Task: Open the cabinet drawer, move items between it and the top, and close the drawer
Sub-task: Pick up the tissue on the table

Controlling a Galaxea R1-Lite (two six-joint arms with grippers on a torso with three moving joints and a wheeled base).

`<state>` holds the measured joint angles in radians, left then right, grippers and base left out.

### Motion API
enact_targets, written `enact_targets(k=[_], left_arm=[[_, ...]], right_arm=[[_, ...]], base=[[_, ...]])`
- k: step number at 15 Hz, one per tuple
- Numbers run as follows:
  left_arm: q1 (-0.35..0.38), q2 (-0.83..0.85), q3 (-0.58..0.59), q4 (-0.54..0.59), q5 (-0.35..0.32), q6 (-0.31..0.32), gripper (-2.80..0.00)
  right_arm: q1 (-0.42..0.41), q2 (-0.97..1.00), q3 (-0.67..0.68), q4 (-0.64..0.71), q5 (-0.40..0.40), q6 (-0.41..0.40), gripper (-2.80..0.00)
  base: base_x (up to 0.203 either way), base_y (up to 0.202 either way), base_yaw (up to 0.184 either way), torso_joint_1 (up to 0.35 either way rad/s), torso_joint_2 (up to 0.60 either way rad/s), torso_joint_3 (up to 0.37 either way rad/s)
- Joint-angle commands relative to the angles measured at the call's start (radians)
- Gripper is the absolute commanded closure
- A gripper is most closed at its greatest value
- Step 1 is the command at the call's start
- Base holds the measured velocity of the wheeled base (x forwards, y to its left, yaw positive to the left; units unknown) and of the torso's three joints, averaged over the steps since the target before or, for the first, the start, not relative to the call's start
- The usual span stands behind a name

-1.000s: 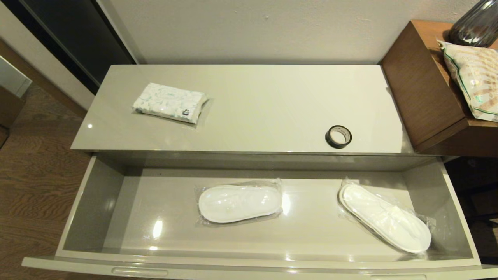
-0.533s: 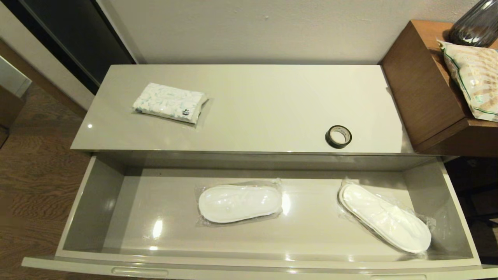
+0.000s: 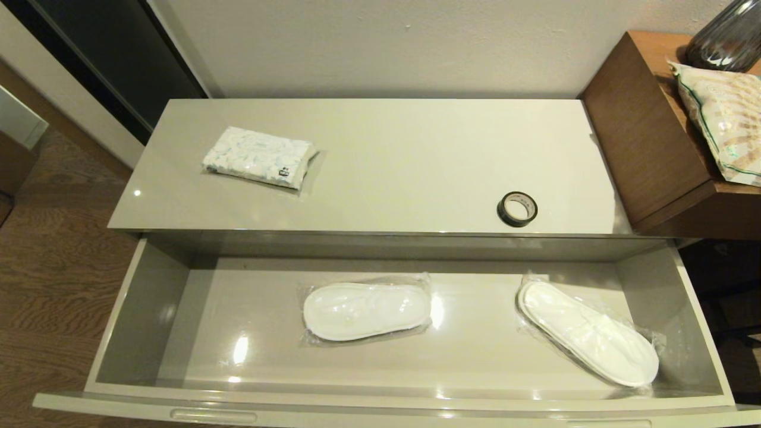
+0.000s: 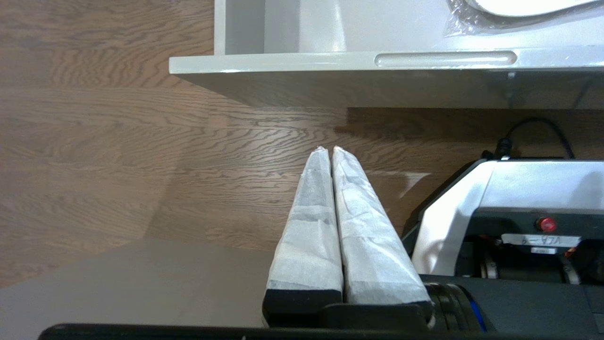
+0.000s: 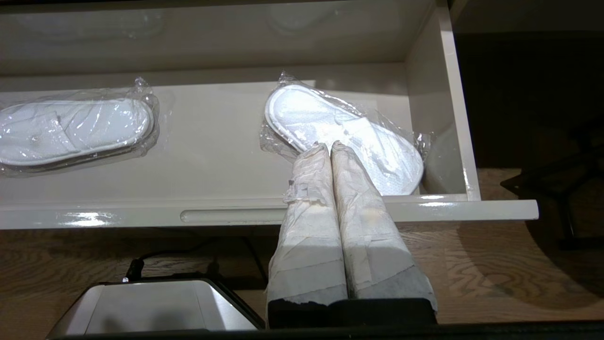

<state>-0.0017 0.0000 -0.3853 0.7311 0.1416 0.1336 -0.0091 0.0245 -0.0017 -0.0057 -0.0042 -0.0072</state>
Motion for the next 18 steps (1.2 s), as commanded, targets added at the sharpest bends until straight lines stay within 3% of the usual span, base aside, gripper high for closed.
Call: enact_targets(k=[1, 4, 8, 11, 14, 15, 16, 18], left_arm=[[0.000, 0.025, -0.082, -0.003, 0.001, 0.006, 0.00], [0.015, 0.267, -0.219, -0.018, -0.020, -0.045, 0.00], [0.028, 0.763, -0.492, -0.084, -0.151, -0.120, 0.00], [-0.013, 1.146, -0.699, -0.217, -0.216, -0.178, 0.00], [-0.090, 1.523, -1.007, -0.342, -0.209, -0.290, 0.00], [-0.116, 1.637, -1.135, -0.365, -0.192, -0.344, -0.27], [-0.138, 1.752, -1.254, -0.379, -0.166, -0.401, -2.80], [-0.171, 1.948, -1.469, -0.397, -0.101, -0.499, -2.80]], right_arm=[[0.000, 0.002, 0.000, 0.000, 0.000, 0.000, 0.00], [0.000, 0.002, 0.000, 0.000, 0.001, 0.000, 0.00], [0.000, 0.002, 0.000, 0.000, 0.000, 0.000, 0.00], [0.000, 0.002, 0.000, 0.000, 0.001, 0.000, 0.00], [0.000, 0.002, 0.000, 0.000, 0.000, 0.000, 0.00], [0.000, 0.002, 0.000, 0.000, 0.000, 0.000, 0.00], [0.000, 0.002, 0.000, 0.000, 0.000, 0.000, 0.00], [0.000, 0.002, 0.000, 0.000, 0.001, 0.000, 0.00]], base=[[0.000, 0.000, 0.000, 0.000, 0.00, 0.000], [0.000, 0.000, 0.000, 0.000, 0.00, 0.000], [0.000, 0.000, 0.000, 0.000, 0.00, 0.000], [0.000, 0.000, 0.000, 0.000, 0.00, 0.000], [0.000, 0.000, 0.000, 0.000, 0.00, 0.000], [0.000, 0.000, 0.000, 0.000, 0.00, 0.000], [0.000, 0.000, 0.000, 0.000, 0.00, 0.000], [0.000, 0.000, 0.000, 0.000, 0.00, 0.000]])
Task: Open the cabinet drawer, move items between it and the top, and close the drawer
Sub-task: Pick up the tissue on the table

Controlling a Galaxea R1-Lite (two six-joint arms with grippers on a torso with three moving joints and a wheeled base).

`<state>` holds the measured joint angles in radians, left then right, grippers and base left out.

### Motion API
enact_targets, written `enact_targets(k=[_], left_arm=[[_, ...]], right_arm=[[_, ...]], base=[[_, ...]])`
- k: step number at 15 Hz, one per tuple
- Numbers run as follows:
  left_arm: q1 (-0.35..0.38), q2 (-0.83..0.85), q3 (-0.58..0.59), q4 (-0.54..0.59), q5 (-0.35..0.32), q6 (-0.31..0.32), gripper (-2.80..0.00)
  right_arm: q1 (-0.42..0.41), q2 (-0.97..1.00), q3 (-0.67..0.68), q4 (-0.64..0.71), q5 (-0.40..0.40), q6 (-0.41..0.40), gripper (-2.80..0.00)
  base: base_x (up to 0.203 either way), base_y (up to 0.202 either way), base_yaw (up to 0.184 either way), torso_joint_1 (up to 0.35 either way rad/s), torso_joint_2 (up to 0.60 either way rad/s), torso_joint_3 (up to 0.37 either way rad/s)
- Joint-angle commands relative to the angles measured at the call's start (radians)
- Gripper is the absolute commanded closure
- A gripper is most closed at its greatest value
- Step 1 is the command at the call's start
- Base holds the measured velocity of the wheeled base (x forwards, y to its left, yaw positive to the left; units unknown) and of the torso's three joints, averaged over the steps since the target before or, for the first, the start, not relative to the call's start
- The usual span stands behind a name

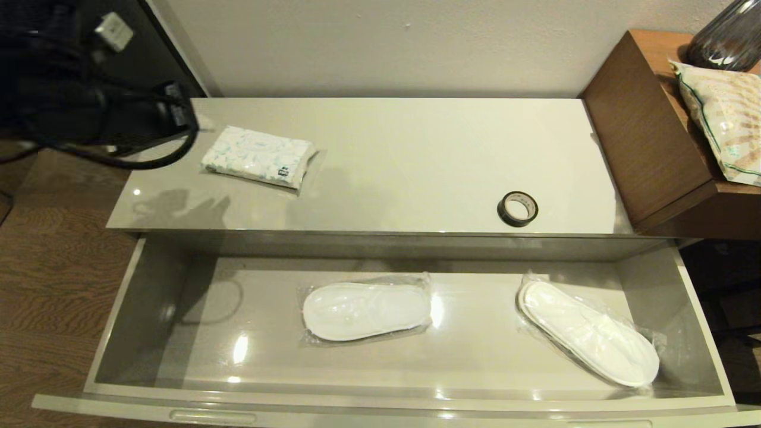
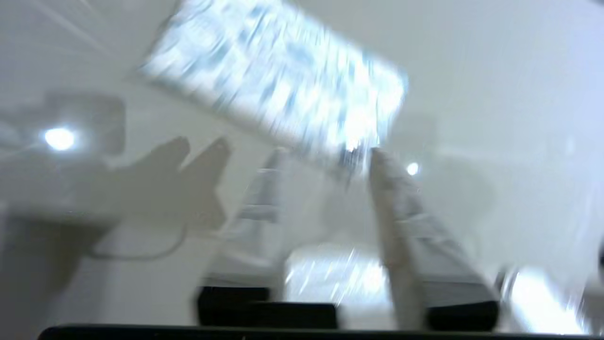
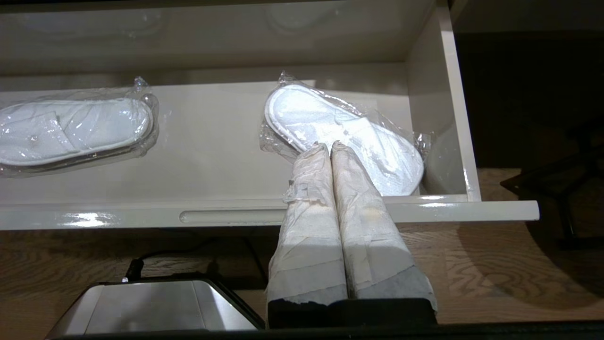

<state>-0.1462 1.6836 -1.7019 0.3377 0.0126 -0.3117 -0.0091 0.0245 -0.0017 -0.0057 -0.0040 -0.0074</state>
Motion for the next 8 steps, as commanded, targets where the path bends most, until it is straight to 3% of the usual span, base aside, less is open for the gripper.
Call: enact_targets(k=[1, 3, 5, 7, 8], left_arm=[[-0.040, 0.338, -0.206, -0.019, 0.062, -0.101, -2.80], [-0.057, 0.427, -0.235, -0.055, 0.164, -0.242, -2.80], [-0.059, 0.444, -0.240, -0.046, 0.216, -0.270, -2.80], [-0.059, 0.471, -0.239, -0.042, 0.368, -0.273, -2.80], [-0.059, 0.486, -0.239, -0.043, 0.384, -0.278, -2.80]], right_arm=[[0.000, 0.002, 0.000, 0.000, 0.001, 0.000, 0.00], [0.000, 0.002, 0.000, 0.000, -0.001, 0.000, 0.00], [0.000, 0.002, 0.000, 0.000, -0.001, 0.000, 0.00], [0.000, 0.002, 0.000, 0.000, -0.001, 0.000, 0.00], [0.000, 0.002, 0.000, 0.000, 0.001, 0.000, 0.00]], base=[[0.000, 0.000, 0.000, 0.000, 0.00, 0.000], [0.000, 0.000, 0.000, 0.000, 0.00, 0.000], [0.000, 0.000, 0.000, 0.000, 0.00, 0.000], [0.000, 0.000, 0.000, 0.000, 0.00, 0.000], [0.000, 0.000, 0.000, 0.000, 0.00, 0.000]])
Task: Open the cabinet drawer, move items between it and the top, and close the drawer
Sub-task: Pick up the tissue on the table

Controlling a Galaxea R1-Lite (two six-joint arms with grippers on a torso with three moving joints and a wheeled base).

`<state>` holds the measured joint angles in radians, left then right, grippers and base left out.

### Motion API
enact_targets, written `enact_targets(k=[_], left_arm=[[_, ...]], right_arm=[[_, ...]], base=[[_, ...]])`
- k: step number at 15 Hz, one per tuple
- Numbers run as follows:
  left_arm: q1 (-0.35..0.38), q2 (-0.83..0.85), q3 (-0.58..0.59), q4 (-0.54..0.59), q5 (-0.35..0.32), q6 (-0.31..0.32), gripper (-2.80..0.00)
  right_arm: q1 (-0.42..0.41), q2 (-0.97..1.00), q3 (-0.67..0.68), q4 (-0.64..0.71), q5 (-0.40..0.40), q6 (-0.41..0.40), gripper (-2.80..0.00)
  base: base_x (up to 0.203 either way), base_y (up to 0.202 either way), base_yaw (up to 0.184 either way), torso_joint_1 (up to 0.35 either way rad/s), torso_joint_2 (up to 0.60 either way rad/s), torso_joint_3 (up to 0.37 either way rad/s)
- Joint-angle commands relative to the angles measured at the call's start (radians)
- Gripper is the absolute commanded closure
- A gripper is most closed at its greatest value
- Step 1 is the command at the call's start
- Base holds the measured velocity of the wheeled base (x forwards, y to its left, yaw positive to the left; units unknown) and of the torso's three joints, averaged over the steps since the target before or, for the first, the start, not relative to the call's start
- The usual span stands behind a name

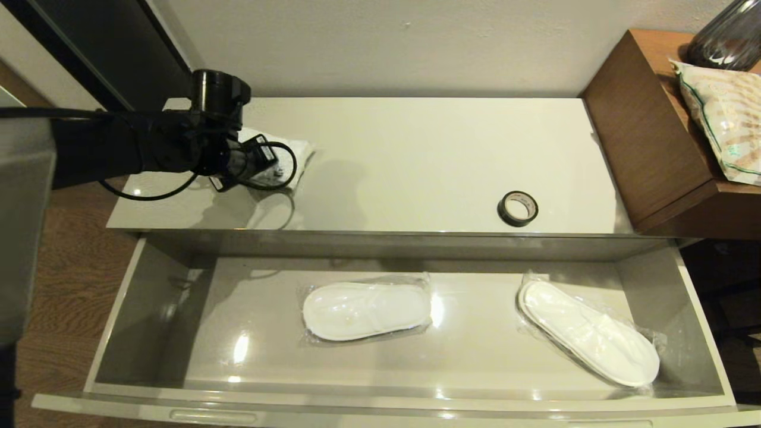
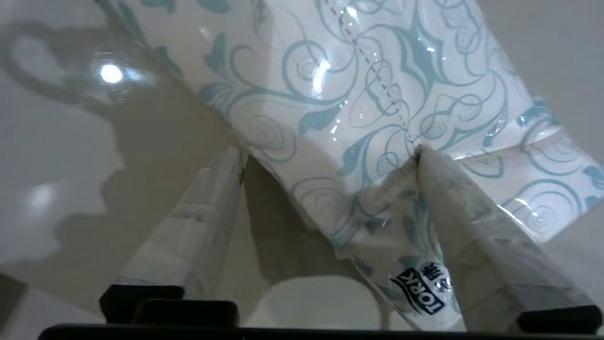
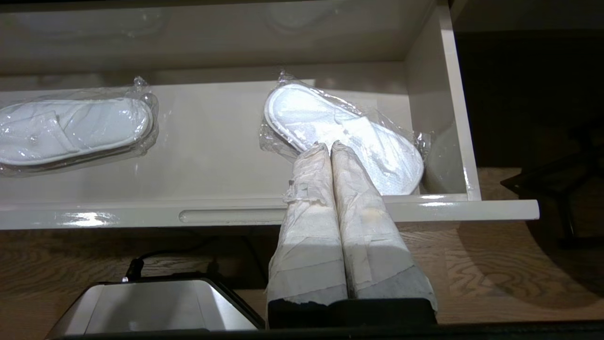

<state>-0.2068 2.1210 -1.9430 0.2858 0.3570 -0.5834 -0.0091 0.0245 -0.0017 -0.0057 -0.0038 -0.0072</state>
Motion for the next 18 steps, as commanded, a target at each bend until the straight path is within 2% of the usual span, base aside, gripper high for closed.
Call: enact_targets(k=[1, 5, 6, 10, 15, 18], left_arm=[[0.001, 0.066, 0.002, 0.009, 0.040, -0.024, -2.80], [0.000, 0.088, 0.002, 0.005, 0.039, -0.067, -2.80], [0.000, 0.089, 0.002, -0.006, 0.036, -0.067, 0.00], [-0.006, 0.081, 0.002, -0.057, -0.037, -0.101, 0.00], [-0.018, 0.064, 0.010, -0.038, -0.033, -0.108, 0.00], [-0.032, -0.038, 0.088, -0.012, -0.060, -0.124, 0.00]], right_arm=[[0.000, 0.002, 0.000, 0.000, 0.001, 0.000, 0.00], [0.000, 0.002, 0.000, 0.000, -0.001, 0.000, 0.00], [0.000, 0.002, 0.000, 0.000, -0.001, 0.000, 0.00], [0.000, 0.002, 0.000, 0.000, 0.001, 0.000, 0.00], [0.000, 0.002, 0.000, 0.000, 0.001, 0.000, 0.00], [0.000, 0.002, 0.000, 0.000, 0.000, 0.000, 0.00]], base=[[0.000, 0.000, 0.000, 0.000, 0.00, 0.000], [0.000, 0.000, 0.000, 0.000, 0.00, 0.000], [0.000, 0.000, 0.000, 0.000, 0.00, 0.000], [0.000, 0.000, 0.000, 0.000, 0.00, 0.000], [0.000, 0.000, 0.000, 0.000, 0.00, 0.000], [0.000, 0.000, 0.000, 0.000, 0.00, 0.000]])
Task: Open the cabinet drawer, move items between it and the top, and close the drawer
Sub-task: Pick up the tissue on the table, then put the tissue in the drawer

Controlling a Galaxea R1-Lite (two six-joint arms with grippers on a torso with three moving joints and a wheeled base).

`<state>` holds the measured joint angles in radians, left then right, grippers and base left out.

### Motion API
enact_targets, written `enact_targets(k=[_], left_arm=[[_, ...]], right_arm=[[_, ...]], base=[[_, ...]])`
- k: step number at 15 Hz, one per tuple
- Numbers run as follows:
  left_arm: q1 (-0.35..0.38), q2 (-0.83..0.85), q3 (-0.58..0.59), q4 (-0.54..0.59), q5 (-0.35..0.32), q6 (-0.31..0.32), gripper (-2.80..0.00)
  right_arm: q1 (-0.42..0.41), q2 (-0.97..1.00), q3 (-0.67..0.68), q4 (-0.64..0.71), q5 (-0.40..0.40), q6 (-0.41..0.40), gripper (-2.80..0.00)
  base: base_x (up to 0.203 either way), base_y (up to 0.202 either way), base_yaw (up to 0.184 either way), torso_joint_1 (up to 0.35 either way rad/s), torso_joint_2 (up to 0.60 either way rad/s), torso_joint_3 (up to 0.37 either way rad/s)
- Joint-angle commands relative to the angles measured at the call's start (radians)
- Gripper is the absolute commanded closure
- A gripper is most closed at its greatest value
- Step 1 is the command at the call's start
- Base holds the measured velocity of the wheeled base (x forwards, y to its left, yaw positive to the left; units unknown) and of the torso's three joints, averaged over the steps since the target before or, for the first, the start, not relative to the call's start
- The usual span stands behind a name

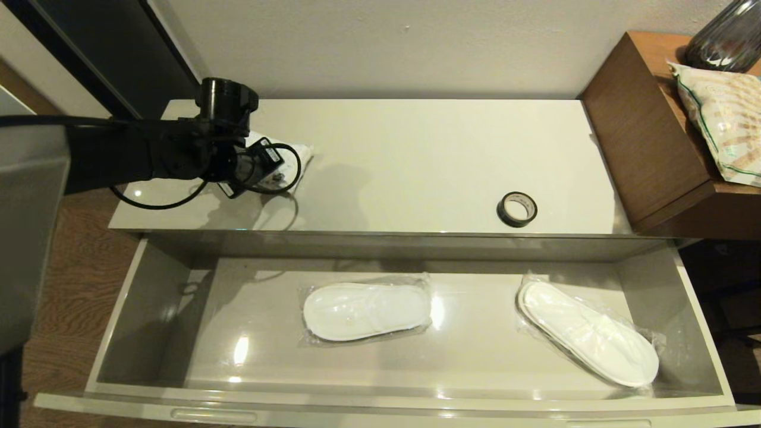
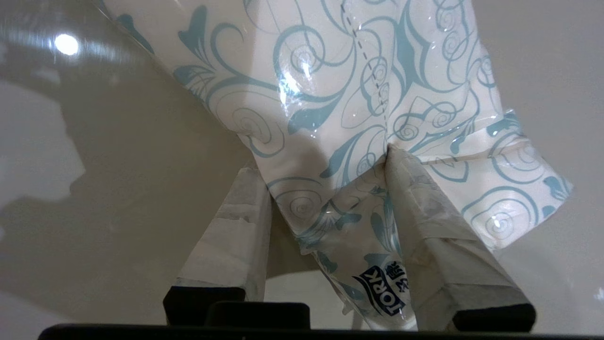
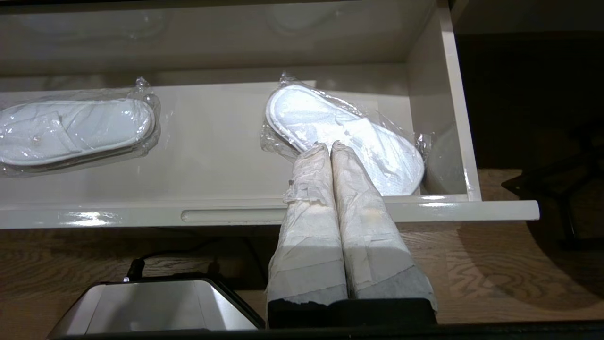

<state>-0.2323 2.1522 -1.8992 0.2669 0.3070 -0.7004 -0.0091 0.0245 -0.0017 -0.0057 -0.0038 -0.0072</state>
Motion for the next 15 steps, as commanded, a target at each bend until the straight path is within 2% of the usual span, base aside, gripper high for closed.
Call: enact_targets(k=[1, 5, 9, 12, 15], left_arm=[[-0.009, -0.108, 0.088, 0.012, -0.026, -0.008, 0.00], [-0.029, -0.274, 0.279, 0.014, -0.041, -0.004, 0.00], [-0.070, -0.531, 0.553, 0.010, -0.083, -0.002, 0.00], [-0.100, -0.632, 0.618, 0.026, -0.109, -0.005, 0.00], [-0.151, -0.840, 0.702, 0.169, -0.110, -0.002, 0.00]], right_arm=[[0.000, 0.002, 0.000, 0.000, -0.001, 0.000, 0.00], [0.000, 0.002, 0.000, 0.000, 0.000, 0.000, 0.00], [0.000, 0.002, 0.000, 0.000, -0.001, 0.000, 0.00], [0.000, 0.002, 0.000, 0.000, -0.001, 0.000, 0.00], [0.000, 0.002, 0.000, 0.000, 0.001, 0.000, 0.00]], base=[[0.000, 0.000, 0.000, 0.000, 0.00, 0.000], [0.000, 0.000, 0.000, 0.000, 0.00, 0.000], [0.000, 0.000, 0.000, 0.000, 0.00, 0.000], [0.000, 0.000, 0.000, 0.000, 0.00, 0.000], [0.000, 0.000, 0.000, 0.000, 0.00, 0.000]])
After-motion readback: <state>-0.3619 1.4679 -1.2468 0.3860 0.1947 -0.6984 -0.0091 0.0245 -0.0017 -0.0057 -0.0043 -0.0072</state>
